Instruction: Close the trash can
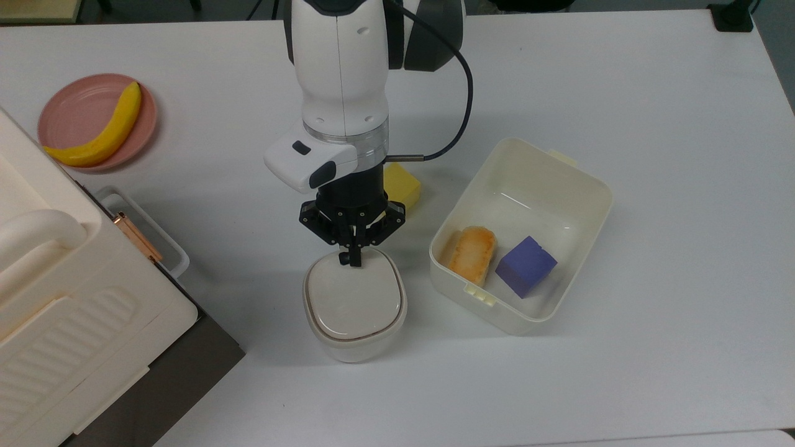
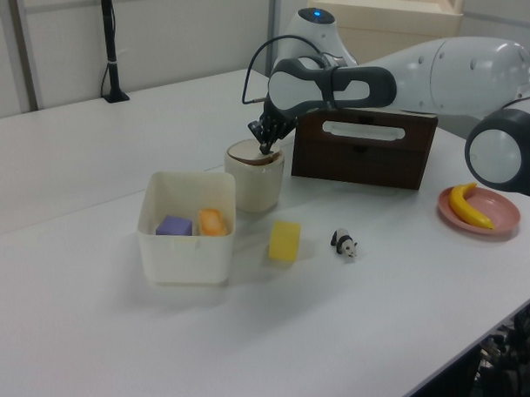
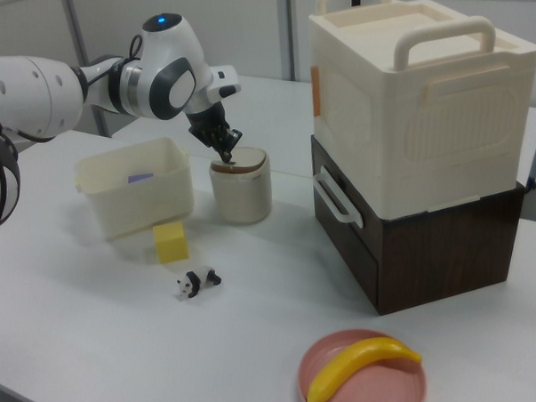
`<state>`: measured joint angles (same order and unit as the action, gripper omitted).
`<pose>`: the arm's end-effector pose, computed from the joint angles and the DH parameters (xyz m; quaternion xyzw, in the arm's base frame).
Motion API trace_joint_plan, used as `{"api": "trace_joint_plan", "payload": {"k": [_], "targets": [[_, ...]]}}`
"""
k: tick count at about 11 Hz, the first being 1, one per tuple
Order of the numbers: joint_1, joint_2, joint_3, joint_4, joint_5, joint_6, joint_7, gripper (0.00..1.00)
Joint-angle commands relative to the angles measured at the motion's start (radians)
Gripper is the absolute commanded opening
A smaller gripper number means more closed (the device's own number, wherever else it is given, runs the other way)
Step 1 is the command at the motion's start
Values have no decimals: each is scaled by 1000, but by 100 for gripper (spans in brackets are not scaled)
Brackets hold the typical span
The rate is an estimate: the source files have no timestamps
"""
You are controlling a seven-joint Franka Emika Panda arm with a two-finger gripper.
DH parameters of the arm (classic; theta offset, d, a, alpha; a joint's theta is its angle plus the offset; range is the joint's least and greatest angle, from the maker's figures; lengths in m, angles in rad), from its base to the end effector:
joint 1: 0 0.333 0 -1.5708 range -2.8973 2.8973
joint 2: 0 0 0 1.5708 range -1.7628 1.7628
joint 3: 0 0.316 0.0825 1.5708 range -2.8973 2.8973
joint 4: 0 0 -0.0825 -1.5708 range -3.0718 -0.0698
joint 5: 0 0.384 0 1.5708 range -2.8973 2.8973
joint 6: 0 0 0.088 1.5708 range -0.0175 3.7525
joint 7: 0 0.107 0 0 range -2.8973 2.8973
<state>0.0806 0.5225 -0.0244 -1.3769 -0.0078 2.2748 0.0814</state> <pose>0.7390 0.0453 0.4526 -0.9824 0.0077 -0.1868 0.0038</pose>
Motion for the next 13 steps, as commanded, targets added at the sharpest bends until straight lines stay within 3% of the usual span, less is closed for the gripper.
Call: {"api": "trace_joint_plan", "payload": {"k": [1,6,8,10,11,13], "targets": [[8,20,-2,-18,-6,43,26,0],[8,30,-2,-71,-95,43,12,0],[11,-5,-2,-59,-54,34,38,0],[30,-100,-2,-77,-17,-12,84,0],[36,-146,-2,-99,-17,-106,81,7],[28,-270,12,-189,-17,-272,77,38]]}}
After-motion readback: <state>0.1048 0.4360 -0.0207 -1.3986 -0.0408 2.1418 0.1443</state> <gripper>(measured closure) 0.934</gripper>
